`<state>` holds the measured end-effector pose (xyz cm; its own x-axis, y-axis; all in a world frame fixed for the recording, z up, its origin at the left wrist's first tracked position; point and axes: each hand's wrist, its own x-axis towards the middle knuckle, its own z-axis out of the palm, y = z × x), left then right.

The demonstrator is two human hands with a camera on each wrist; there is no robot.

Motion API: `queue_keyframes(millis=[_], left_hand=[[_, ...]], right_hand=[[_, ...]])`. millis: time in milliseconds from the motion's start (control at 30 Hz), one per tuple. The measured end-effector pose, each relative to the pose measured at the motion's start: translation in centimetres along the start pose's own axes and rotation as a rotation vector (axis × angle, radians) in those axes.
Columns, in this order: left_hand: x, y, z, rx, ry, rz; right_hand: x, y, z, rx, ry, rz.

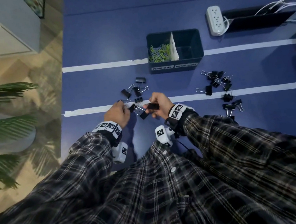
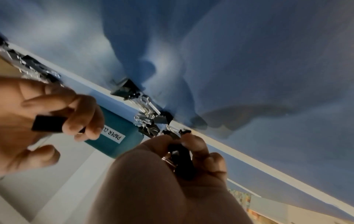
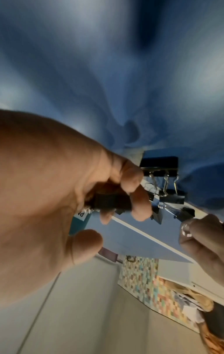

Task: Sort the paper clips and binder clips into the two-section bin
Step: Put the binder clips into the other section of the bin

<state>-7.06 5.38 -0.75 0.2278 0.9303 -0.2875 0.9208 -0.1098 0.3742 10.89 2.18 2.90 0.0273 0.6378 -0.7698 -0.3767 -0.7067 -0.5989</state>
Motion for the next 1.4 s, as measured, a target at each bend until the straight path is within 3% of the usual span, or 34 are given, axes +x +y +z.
queue_keyframes(millis=[100, 300, 500, 600, 733, 900, 1100, 1267, 1400], left_hand=[[-0.3, 0.1, 0.2, 0.079, -0.091, 0.052], [-1.6, 0.2, 1.4, 0.175, -0.184, 0.108], [-2.2, 0.8, 1.1, 0.239, -0.179, 0.235], [-2.1, 1.6, 1.1, 0.305, -0.176, 0.287], [-1.7, 1.4, 1.5, 0.316, -0.190, 0.222], [-1.9, 0.4, 0.9, 0.174, -0.216, 0.133], [-2.4, -0.7, 0.3, 0.133, -0.338, 0.088], [-3.3, -1.0, -0.6, -0.068, -0.158, -0.024], [-1.6, -1.8, -1.9, -0.235, -0.062, -0.013]], right_hand=[[0.1, -0.3, -0.1, -0.215, 0.024, -0.022], [1.1, 0.4, -0.8, -1.268, 0.048, -0.370], [1.6, 1.5, -0.3, -1.578, -0.023, -0.478], [2.0, 1.6, -0.8, -1.583, -0.016, -0.460], [1.8, 1.3, -2.3, -1.604, -0.003, -0.446], [1.6, 1.3, -4.5, -1.597, -0.011, -0.449], [1.4, 1.6, -4.7, -1.579, 0.038, -0.414], [2.0, 1.1, -4.6, -1.312, 0.175, -0.333], [2.4, -0.9, -3.4, -1.072, 0.143, -0.270]])
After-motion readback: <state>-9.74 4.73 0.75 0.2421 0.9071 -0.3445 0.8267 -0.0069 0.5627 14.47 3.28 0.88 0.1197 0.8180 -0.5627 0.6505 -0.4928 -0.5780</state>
